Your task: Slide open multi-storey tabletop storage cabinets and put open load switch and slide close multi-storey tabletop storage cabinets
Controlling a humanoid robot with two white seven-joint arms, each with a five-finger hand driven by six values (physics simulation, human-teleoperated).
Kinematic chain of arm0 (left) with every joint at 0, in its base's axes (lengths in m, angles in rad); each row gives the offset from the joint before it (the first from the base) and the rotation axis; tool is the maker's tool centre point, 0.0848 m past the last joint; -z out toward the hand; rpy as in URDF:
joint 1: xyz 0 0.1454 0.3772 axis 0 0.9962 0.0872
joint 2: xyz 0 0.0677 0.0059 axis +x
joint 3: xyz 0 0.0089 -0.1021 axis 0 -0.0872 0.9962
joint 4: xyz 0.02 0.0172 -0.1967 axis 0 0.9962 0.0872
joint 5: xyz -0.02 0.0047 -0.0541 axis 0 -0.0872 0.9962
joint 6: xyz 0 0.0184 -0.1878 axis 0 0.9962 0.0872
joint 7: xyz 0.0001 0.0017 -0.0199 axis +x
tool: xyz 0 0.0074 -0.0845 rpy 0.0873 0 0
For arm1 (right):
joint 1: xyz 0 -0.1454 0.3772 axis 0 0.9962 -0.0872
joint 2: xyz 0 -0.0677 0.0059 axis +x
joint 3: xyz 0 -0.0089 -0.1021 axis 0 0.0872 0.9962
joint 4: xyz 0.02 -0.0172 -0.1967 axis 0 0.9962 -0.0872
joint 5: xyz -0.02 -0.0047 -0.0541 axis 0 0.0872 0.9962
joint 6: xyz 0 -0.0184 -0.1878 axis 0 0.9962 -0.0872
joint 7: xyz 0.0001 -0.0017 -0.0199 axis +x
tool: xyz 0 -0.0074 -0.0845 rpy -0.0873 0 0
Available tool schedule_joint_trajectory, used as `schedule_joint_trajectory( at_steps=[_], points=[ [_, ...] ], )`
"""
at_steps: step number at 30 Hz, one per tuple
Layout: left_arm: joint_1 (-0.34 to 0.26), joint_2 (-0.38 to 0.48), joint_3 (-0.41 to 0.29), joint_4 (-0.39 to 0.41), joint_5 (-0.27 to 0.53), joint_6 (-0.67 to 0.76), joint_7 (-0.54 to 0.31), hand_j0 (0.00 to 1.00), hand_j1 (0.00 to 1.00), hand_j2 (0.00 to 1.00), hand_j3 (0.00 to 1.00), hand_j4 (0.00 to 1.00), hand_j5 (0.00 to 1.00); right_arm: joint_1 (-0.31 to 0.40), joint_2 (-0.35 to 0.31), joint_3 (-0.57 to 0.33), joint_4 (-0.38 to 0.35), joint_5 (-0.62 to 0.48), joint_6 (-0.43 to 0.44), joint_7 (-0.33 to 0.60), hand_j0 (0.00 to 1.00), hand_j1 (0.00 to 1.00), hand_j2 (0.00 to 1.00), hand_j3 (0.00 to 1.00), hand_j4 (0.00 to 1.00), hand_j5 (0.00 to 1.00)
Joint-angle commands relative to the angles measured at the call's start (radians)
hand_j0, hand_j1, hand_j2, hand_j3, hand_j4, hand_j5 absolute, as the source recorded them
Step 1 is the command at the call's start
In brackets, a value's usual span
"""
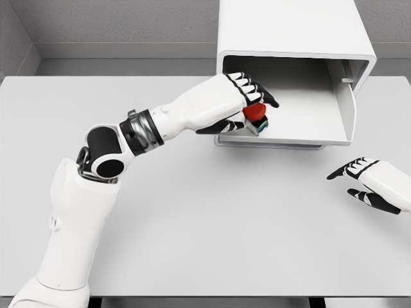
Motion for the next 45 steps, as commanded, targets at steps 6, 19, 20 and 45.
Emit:
schedule_joint_trajectory(
  at_steps=[6,19,20,45],
  points=[
    [-0.009,0.0,0.001,-0.007,0.013,0.003,0.001,0.96,0.96,0.96,0.96,0.96,0.96,-0.002,-0.001,0.0,0.001,-0.007,0.001,0.0,0.66,0.66,0.66,0.66,0.66,0.66],
    [0.015,0.0,0.153,-0.145,0.275,0.003,0.001,1.0,1.0,1.0,1.0,1.0,1.0,-0.044,-0.003,0.007,-0.002,-0.024,0.001,-0.003,0.67,0.67,0.67,0.67,0.67,0.67],
    [0.026,0.027,0.179,-0.145,0.307,0.003,0.001,1.0,1.0,1.0,1.0,1.0,1.0,-0.044,-0.003,0.007,-0.002,-0.025,0.001,-0.003,0.67,0.67,0.67,0.67,0.67,0.67],
    [0.46,0.374,0.651,0.082,0.388,0.003,0.001,1.0,1.0,1.0,1.0,1.0,1.0,-0.152,0.014,0.047,0.081,-0.025,0.001,-0.008,0.7,0.7,0.7,0.7,0.7,0.7]
  ],
)
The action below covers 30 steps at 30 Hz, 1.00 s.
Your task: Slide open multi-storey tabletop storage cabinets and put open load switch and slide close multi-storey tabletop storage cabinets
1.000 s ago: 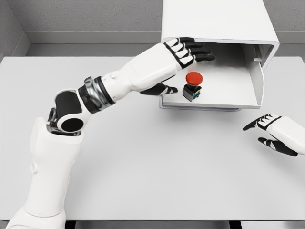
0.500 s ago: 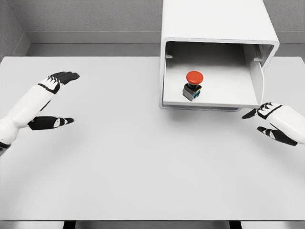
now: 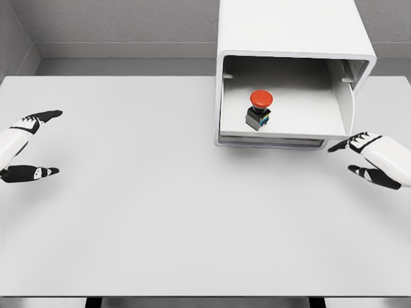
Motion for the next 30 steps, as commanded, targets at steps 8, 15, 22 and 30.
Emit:
schedule_joint_trajectory(
  at_steps=[8,15,22,30],
  points=[
    [0.0,-0.001,-0.001,0.001,0.005,0.003,0.0,1.0,1.0,1.0,1.0,1.0,1.0,-0.052,0.02,0.041,0.05,-0.005,0.001,-0.001,0.71,0.71,0.71,0.71,0.71,0.71],
    [0.0,-0.001,-0.001,0.001,0.005,0.003,0.0,1.0,1.0,1.0,1.0,1.0,1.0,-0.055,0.016,0.069,0.062,-0.005,0.001,-0.001,0.7,0.7,0.7,0.7,0.7,0.7],
    [-0.002,0.001,0.001,0.001,0.005,0.003,0.0,1.0,1.0,1.0,1.0,1.0,1.0,-0.043,0.005,0.083,-0.004,-0.013,0.001,0.001,0.53,0.53,0.53,0.53,0.53,0.53],
    [-0.002,0.001,0.001,0.001,0.005,0.003,0.0,1.0,1.0,1.0,1.0,1.0,1.0,-0.029,0.003,0.081,-0.15,-0.013,0.001,0.001,0.55,0.55,0.55,0.55,0.55,0.55]
  ],
)
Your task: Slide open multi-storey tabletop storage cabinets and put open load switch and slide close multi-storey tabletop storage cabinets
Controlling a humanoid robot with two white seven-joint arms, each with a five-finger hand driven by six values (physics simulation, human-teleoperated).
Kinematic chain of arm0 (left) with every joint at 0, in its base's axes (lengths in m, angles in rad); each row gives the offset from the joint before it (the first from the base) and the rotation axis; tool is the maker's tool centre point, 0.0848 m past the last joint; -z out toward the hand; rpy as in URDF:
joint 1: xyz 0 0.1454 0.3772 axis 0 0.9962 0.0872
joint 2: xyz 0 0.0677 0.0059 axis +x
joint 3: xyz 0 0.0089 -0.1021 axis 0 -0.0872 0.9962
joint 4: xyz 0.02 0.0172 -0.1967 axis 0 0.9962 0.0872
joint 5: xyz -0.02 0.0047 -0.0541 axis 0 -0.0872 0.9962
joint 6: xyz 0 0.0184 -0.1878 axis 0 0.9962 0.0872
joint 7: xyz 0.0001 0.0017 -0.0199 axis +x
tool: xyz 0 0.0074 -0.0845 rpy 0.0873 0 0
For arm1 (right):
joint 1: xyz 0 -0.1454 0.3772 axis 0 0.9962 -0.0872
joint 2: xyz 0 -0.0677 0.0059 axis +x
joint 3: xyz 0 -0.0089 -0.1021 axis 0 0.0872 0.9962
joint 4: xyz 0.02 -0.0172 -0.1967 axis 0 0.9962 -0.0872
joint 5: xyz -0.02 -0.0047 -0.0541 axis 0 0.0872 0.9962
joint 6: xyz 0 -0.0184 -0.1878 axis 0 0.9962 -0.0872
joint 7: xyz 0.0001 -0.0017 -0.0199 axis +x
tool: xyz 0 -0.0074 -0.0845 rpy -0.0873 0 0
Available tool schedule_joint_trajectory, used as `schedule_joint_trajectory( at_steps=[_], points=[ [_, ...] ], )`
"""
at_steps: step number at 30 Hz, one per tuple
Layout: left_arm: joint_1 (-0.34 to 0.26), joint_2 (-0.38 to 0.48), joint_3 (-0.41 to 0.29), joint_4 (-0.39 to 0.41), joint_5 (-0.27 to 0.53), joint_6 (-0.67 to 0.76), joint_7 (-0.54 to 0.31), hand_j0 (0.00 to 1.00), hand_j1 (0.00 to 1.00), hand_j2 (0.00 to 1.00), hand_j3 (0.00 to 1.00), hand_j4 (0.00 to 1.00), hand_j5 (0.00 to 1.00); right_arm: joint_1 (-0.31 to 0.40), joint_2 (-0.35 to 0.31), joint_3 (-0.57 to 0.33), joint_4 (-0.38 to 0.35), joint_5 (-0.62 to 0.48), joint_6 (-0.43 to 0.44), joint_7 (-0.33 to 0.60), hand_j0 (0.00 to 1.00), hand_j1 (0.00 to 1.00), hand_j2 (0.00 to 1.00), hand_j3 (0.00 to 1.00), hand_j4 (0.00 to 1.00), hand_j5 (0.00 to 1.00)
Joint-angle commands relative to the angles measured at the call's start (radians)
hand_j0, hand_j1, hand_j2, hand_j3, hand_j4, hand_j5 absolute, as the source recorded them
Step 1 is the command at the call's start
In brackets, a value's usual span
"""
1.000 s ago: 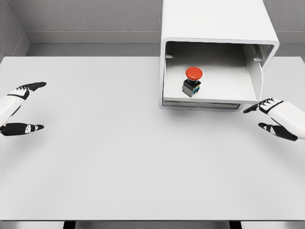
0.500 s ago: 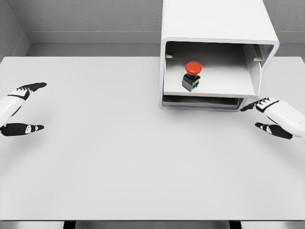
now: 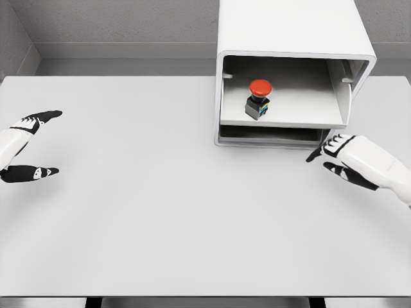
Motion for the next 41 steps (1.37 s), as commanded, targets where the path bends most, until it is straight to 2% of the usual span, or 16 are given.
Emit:
schedule_joint_trajectory(
  at_steps=[1,13,18,22,31,34,37,41],
  points=[
    [0.0,0.001,0.0,0.0,0.008,0.003,0.0,1.0,1.0,1.0,1.0,1.0,1.0,-0.002,-0.002,0.0,-0.036,-0.007,0.001,0.0,0.55,0.55,0.55,0.55,0.55,0.55],
    [0.0,-0.001,0.0,-0.002,0.008,0.003,0.0,1.0,1.0,1.0,1.0,1.0,1.0,-0.037,0.013,0.003,-0.029,-0.001,0.001,0.002,0.56,0.56,0.56,0.56,0.56,0.56],
    [0.0,-0.001,0.0,-0.002,0.008,0.003,0.0,1.0,1.0,1.0,1.0,1.0,1.0,-0.075,0.027,0.029,0.022,0.002,0.001,0.002,0.57,0.57,0.57,0.57,0.57,0.57],
    [0.0,-0.001,0.0,0.0,0.008,0.003,0.0,1.0,1.0,1.0,1.0,1.0,1.0,-0.135,0.033,0.078,0.077,0.002,0.001,0.004,0.58,0.58,0.58,0.58,0.58,0.58],
    [0.0,-0.006,0.0,0.0,0.005,0.003,0.0,1.0,1.0,1.0,1.0,1.0,1.0,-0.164,0.044,0.08,0.114,-0.001,0.001,0.0,0.62,0.62,0.62,0.62,0.62,0.62],
    [-0.003,-0.006,0.0,0.01,-0.012,0.003,0.0,1.0,1.0,1.0,1.0,1.0,1.0,-0.124,-0.027,0.069,0.115,-0.01,0.001,-0.007,0.62,0.62,0.62,0.62,0.62,0.62],
    [-0.002,-0.004,0.0,0.01,-0.012,0.003,0.0,1.0,1.0,1.0,1.0,1.0,1.0,-0.022,-0.076,-0.037,0.115,-0.024,0.001,-0.013,0.63,0.63,0.63,0.63,0.63,0.63],
    [-0.002,-0.006,0.0,0.007,-0.012,0.003,0.0,1.0,1.0,1.0,1.0,1.0,1.0,0.0,-0.076,-0.06,0.115,-0.025,0.001,-0.013,0.63,0.63,0.63,0.63,0.63,0.63]
  ],
)
